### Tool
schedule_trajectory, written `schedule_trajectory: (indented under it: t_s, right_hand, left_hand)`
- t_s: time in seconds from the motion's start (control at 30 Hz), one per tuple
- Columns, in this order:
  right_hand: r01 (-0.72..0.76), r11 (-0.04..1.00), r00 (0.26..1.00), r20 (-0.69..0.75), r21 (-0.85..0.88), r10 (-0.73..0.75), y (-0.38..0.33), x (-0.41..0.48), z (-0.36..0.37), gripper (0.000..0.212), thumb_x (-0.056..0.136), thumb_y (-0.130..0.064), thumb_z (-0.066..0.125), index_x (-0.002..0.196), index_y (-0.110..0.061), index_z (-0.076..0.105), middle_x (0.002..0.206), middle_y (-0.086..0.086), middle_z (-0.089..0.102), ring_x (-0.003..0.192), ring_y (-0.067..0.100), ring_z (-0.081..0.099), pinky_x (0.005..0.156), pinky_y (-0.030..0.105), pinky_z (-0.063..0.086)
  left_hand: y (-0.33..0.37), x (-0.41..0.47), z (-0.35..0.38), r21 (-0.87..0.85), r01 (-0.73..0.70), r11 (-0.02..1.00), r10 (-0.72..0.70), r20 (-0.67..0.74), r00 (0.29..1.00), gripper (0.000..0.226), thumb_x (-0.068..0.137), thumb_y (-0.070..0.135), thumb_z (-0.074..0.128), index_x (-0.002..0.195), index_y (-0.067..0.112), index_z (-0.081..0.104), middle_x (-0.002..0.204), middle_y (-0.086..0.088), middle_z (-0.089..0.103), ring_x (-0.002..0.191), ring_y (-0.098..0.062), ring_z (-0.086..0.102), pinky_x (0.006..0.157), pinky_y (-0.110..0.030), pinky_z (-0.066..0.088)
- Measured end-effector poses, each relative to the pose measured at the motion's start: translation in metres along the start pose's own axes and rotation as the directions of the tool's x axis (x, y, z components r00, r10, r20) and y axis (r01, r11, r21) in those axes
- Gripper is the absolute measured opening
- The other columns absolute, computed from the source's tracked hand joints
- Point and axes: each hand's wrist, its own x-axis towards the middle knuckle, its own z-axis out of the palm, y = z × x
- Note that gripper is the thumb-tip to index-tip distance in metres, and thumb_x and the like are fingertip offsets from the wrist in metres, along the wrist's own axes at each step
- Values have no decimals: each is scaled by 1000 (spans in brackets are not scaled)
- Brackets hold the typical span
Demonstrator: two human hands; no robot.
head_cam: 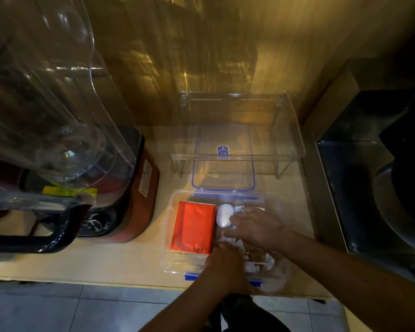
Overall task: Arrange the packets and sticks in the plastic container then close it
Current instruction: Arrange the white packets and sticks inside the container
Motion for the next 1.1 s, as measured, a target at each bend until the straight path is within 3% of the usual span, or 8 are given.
schedule_trajectory:
  t_s: [0.3, 0.37, 0.5, 0.63, 0.7, 0.77, 0.87, 1.1]
  right_hand:
    - [52, 970, 980, 199, -237, -4, -17, 33, -12, 18, 76, -31, 61, 60, -31, 69, 74, -13, 67, 74, 9, 64, 74, 22, 51]
    - [99, 962, 982, 182, -256, -53, -13, 32, -12, 28, 81, -26, 50, 62, -32, 69, 81, -13, 68, 80, 9, 65, 81, 25, 53]
    - [179, 956, 979, 137, -233, -150, -2, 25, -16, 8, 78, -32, 66, 70, -31, 69, 91, -12, 68, 91, 8, 65, 90, 30, 51]
    - [167, 964, 977, 168, -208, -133, 4, 25, -19, 29, 92, -21, 41, 91, -27, 69, 107, -8, 65, 107, 14, 58, 105, 40, 38]
    - [148, 978, 980, 156, -150, -124, 6, 24, -16, 32, 94, -12, 35, 103, -15, 66, 112, 5, 64, 112, 26, 54, 108, 47, 30]
    - [75, 997, 972, 226, -32, -65, 6, 22, -19, 23, 91, -11, 49, 107, -11, 65, 111, 12, 66, 109, 33, 55, 101, 49, 33]
    - [-19, 1000, 931, 366, -2, 18, 5, 13, -20, 27, 88, -18, 52, 114, -13, 59, 110, 11, 67, 104, 32, 59, 96, 44, 40]
    - [-365, 860, 885, 419, 357, 202, -6, -1, -21, 21, 84, -15, 58, 104, -12, 63, 105, 8, 68, 95, 27, 64, 81, 41, 54]
  left_hand:
    - [-1, -6, 7, -153, 34, 988, -57, -145, 988, 109, 69, 63, 68, 147, 10, 13, 153, -16, 19, 137, -30, 29, 112, -43, 33]
    - [-3, -9, 9, -211, 25, 977, -65, -185, 981, 104, 71, 58, 70, 146, 13, 14, 153, -13, 21, 135, -27, 34, 109, -42, 37]
    - [-7, -12, 14, -227, -16, 974, -40, -240, 970, 96, 76, 49, 68, 147, 16, 13, 152, -10, 23, 135, -26, 34, 107, -41, 39]
    - [-15, -9, 13, -259, -113, 959, 49, -242, 969, 105, 73, 54, 69, 150, 18, 7, 157, -9, 11, 142, -28, 23, 113, -42, 32]
    - [-19, -9, 5, -271, -243, 932, 183, -228, 956, 92, 76, 55, 66, 148, 21, 20, 156, -7, 20, 144, -23, 18, 118, -40, 22]
    - [-24, -10, -5, -443, -348, 826, 258, -253, 933, 57, 85, 41, 63, 133, 14, 46, 138, -9, 50, 132, -19, 41, 114, -29, 29]
    - [-27, -8, -13, -689, -254, 679, -8, -353, 936, 36, 91, 24, 58, 125, 14, 50, 110, 0, 66, 104, -18, 61, 87, -17, 47]
    - [-14, 10, 2, -257, -43, 965, -104, -531, 841, 40, 96, 19, 39, 134, 9, 36, 117, -12, 63, 103, -27, 61, 78, -34, 45]
